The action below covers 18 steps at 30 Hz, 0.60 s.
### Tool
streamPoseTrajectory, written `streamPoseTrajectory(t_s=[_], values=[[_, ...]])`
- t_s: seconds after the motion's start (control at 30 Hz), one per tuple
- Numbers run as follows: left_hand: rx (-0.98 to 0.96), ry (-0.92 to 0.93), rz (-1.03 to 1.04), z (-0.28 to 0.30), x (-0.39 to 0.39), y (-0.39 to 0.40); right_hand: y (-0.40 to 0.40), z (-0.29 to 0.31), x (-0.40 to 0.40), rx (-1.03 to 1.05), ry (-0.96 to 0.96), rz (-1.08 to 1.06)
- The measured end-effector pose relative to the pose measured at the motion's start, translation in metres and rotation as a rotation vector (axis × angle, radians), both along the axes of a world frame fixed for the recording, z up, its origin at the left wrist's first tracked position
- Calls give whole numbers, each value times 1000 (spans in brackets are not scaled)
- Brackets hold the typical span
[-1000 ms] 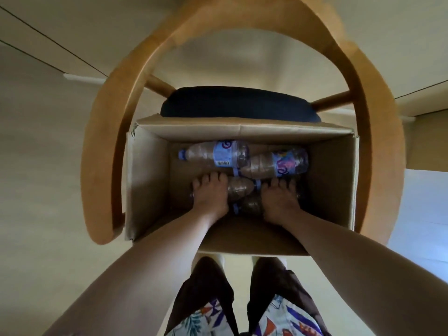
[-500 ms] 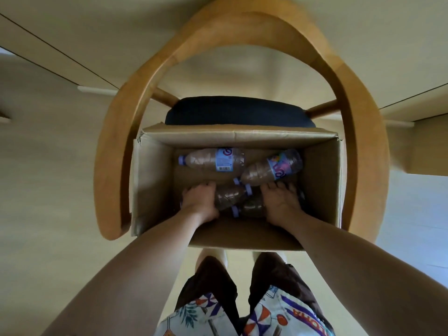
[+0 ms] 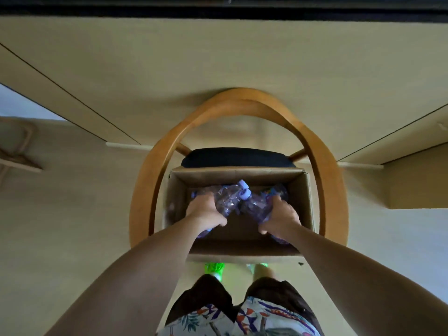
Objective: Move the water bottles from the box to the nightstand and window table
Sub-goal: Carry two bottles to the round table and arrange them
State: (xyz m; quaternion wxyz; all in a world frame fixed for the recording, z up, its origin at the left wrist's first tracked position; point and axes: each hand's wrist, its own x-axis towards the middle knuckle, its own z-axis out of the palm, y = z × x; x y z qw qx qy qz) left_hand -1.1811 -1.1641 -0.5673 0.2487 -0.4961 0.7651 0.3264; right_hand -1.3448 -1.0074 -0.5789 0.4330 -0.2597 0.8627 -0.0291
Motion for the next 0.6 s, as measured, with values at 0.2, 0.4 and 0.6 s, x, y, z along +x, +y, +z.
streamPoseTrajectory(t_s=[0.2,0.4,0.6], values=[[47,190,-56,67,-56,-21,-4,71,-13,-194,26,-350],[122,415,-170,137,-120,-3,46,150,-20,-543,49,-985],[179,566,-427,194,-175,68,123,210,-17,-947,43,-1414]])
